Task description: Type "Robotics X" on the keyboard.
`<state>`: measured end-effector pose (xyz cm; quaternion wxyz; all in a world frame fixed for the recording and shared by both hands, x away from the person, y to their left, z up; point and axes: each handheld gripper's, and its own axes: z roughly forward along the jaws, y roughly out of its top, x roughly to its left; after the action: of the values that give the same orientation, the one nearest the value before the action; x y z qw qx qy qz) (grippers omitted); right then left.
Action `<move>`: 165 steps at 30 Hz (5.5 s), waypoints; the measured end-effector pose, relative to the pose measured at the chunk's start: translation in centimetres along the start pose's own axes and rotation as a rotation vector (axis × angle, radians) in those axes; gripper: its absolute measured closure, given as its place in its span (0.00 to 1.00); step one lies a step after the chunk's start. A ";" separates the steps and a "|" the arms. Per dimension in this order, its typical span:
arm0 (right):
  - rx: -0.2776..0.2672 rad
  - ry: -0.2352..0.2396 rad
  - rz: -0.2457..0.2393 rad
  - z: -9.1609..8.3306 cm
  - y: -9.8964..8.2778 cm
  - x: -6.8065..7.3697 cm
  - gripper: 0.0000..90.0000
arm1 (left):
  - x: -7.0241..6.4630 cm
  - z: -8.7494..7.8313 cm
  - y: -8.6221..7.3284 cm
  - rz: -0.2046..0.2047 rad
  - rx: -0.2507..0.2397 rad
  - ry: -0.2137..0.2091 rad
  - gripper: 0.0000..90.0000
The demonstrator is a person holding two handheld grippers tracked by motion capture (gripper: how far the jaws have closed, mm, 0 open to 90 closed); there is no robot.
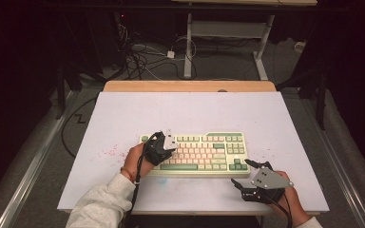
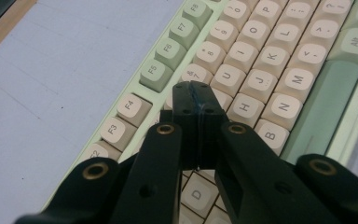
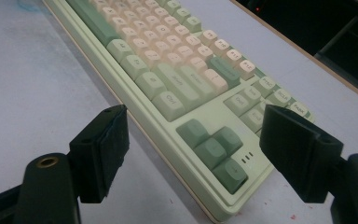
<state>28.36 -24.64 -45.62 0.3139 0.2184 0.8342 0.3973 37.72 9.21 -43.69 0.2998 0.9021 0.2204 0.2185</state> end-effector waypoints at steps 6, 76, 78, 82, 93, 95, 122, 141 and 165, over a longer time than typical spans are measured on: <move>0.000 -0.001 -0.002 0.0 0.0 0.0 0.28 | -0.1 -0.9 -0.4 -0.012 -0.054 0.029 0.96; 0.067 0.173 -0.012 8.3 6.7 1.1 1.00 | -2.5 -7.5 -11.1 -0.080 -0.173 0.152 0.18; 0.077 0.178 -0.018 9.0 7.2 1.1 1.00 | -2.5 -7.4 -11.2 -0.069 -0.161 0.156 0.18; 0.094 0.171 -0.023 10.4 8.1 1.0 1.00 | -2.7 -7.2 -11.2 -0.065 -0.151 0.153 0.18; 0.134 0.181 -0.040 13.5 9.6 1.6 1.00 | -2.8 -7.2 -11.3 -0.059 -0.145 0.143 0.18; 0.137 0.178 -0.036 13.7 9.8 1.6 1.00 | -2.8 -7.2 -11.3 -0.058 -0.146 0.140 0.18; 0.171 0.189 -0.041 14.1 10.6 1.0 0.99 | -2.4 -6.6 -11.3 -0.063 -0.132 0.124 0.18; 0.016 0.163 -0.028 10.4 10.6 0.5 0.51 | -2.8 -7.0 -11.4 -0.050 -0.124 0.130 0.18; -0.106 0.049 -0.010 6.0 8.7 0.2 0.24 | -2.5 -7.2 -11.3 -0.061 -0.118 0.130 0.19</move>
<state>33.44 -16.25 -41.65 0.3068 0.1873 0.8204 0.4447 28.90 19.26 -46.34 0.3441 0.8596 0.2535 0.2801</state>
